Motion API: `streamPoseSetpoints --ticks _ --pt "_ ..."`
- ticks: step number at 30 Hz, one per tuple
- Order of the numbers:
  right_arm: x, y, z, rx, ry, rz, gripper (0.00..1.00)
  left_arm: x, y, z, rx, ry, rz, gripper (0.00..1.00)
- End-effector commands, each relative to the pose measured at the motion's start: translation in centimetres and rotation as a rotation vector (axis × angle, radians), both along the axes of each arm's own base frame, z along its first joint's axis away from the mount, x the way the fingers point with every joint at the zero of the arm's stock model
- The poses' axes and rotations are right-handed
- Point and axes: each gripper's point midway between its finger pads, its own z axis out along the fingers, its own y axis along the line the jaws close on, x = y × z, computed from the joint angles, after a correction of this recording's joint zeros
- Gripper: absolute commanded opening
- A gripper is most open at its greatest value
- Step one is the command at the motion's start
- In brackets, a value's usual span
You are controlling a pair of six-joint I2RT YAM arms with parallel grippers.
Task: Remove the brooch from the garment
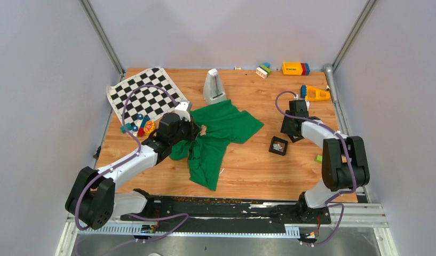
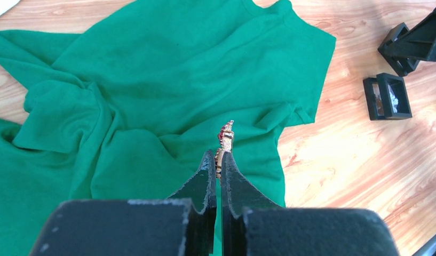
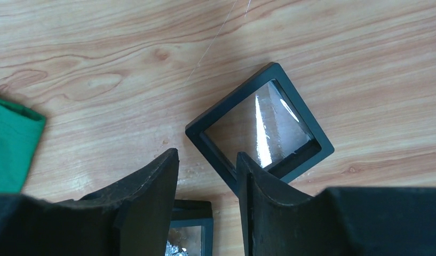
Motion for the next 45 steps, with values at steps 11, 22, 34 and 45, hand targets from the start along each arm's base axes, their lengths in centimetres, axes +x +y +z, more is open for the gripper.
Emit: streamPoseSetpoints --ticks 11,22,34,45 --pt "1.8 0.4 1.8 -0.014 -0.062 -0.007 0.21 0.7 -0.5 1.5 -0.022 -0.054 -0.021 0.00" --pt "2.0 1.2 5.2 0.035 -0.127 0.007 0.00 0.7 -0.8 1.5 -0.023 -0.054 -0.037 0.00" --pt "0.6 7.3 16.4 0.340 -0.314 0.192 0.00 0.1 -1.9 2.7 -0.054 -0.092 -0.112 0.00" --pt "-5.8 18.4 17.1 0.865 -0.140 0.517 0.00 -3.6 -6.2 6.4 -0.207 -0.218 -0.399 0.00"
